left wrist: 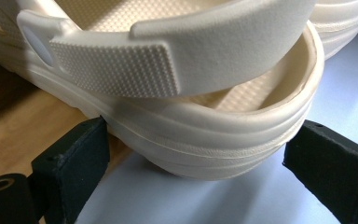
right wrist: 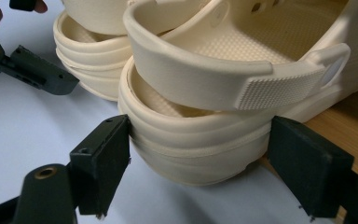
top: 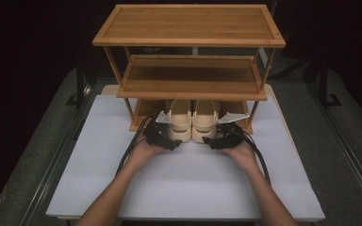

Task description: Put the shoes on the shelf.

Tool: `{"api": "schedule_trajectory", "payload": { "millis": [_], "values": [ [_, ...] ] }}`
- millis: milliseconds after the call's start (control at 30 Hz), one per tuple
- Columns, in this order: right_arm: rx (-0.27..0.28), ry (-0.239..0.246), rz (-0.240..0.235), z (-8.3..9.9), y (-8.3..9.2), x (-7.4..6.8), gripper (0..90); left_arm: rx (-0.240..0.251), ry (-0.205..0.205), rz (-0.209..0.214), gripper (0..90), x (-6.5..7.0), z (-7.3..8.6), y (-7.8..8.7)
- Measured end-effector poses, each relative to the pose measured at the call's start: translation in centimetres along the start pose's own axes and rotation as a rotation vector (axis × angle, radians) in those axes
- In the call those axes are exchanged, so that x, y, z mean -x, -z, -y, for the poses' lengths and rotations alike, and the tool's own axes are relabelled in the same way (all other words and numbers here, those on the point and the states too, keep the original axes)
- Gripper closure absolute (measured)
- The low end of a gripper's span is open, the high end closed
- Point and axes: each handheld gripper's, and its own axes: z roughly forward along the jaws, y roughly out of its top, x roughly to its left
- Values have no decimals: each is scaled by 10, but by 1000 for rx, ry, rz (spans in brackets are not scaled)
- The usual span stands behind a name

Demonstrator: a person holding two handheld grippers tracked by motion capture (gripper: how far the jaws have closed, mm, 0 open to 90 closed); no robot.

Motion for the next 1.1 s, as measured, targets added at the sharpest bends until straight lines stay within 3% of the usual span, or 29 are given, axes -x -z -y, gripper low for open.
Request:
{"api": "schedule_trajectory", "payload": {
  "millis": [200,433,567,833,867,900,1100],
  "values": [
    [14,-10,7,-8,-6,8,211,12,17,8,67,-10,-5,-5],
    [40,-29,20,-15,-13,16,220,19,4,0,67,-19,-9,-13],
    [72,-14,41,-19,-16,19,243,14,6,-1,68,-24,-13,-17],
    [67,-42,64,-22,-22,24,245,3,7,-27,71,-29,-20,-24],
    [68,-38,68,-23,-23,25,245,5,6,-24,72,-31,-20,-26],
    [87,-1,69,-24,-25,28,246,7,9,-29,73,-32,-20,-27],
    [86,-9,80,-24,-26,28,245,0,9,-32,74,-32,-21,-27]
  ]
}}
